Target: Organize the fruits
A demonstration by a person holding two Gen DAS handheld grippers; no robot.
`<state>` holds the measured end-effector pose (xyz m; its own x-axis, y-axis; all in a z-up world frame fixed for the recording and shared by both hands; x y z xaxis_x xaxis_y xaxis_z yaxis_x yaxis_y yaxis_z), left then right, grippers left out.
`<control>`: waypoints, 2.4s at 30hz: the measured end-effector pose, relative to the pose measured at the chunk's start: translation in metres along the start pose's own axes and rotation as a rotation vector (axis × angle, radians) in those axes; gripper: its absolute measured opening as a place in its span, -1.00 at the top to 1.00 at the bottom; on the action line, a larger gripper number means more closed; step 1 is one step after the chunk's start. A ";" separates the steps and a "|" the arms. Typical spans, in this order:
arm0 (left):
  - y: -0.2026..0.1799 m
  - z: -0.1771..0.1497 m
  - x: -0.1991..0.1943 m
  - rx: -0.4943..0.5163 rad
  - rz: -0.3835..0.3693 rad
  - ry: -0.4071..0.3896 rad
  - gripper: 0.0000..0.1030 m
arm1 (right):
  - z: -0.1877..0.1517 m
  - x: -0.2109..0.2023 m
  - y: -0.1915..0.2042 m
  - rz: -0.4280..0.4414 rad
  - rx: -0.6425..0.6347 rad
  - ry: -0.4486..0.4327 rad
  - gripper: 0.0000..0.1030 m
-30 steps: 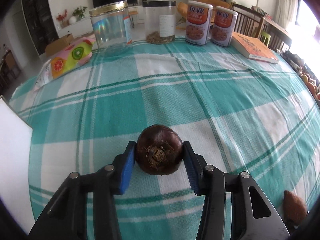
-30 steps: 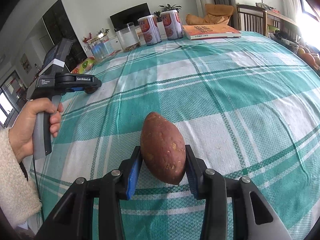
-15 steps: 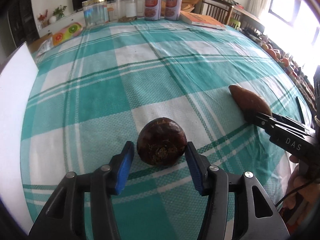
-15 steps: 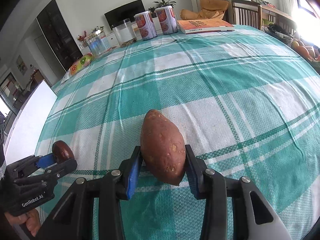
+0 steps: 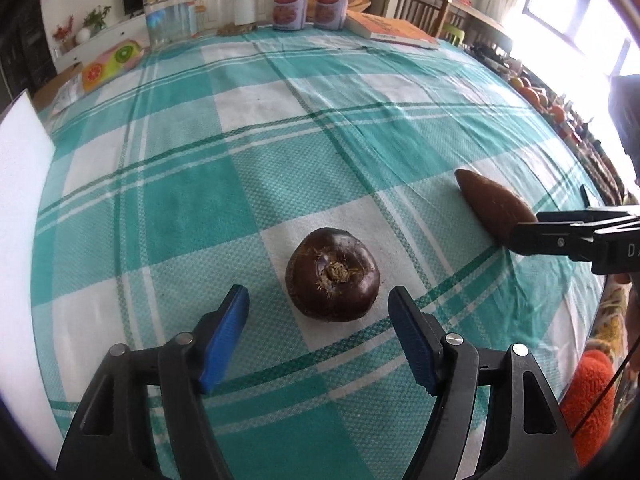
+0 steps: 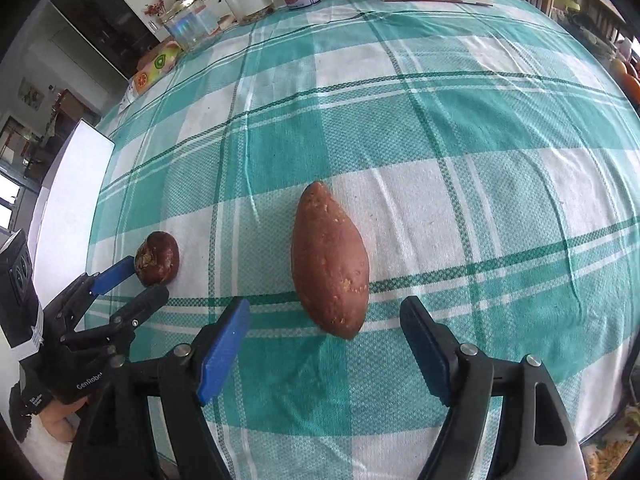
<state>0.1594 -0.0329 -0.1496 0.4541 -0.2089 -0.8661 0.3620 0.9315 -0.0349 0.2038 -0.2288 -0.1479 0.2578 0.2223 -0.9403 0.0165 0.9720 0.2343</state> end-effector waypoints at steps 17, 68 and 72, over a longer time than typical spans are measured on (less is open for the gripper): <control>0.020 -0.009 -0.101 -0.272 -0.248 -0.134 0.07 | -0.006 -0.035 0.016 0.337 0.135 0.012 0.19; 0.234 -0.166 -0.295 -0.571 0.600 -0.240 -0.69 | -0.095 -0.086 0.420 0.239 -0.641 -0.100 -0.99; 0.224 -0.175 -0.302 -0.584 0.669 -0.213 -0.69 | -0.123 -0.090 0.418 0.273 -0.590 -0.092 -0.99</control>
<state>-0.0389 0.2913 0.0166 0.5823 0.4324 -0.6884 -0.4743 0.8685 0.1443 0.0689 0.1672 0.0041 0.2594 0.4846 -0.8354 -0.5869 0.7660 0.2621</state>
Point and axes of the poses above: each gripper's, at about its wrist camera, not at the fingertips, and x roughly the way its jaws point, y to its left, z to its top, the point moved 3 cm from there along x, roughly the way its jaws point, and after that the axes turned 6 degrees about x, right-handed, at the moved point
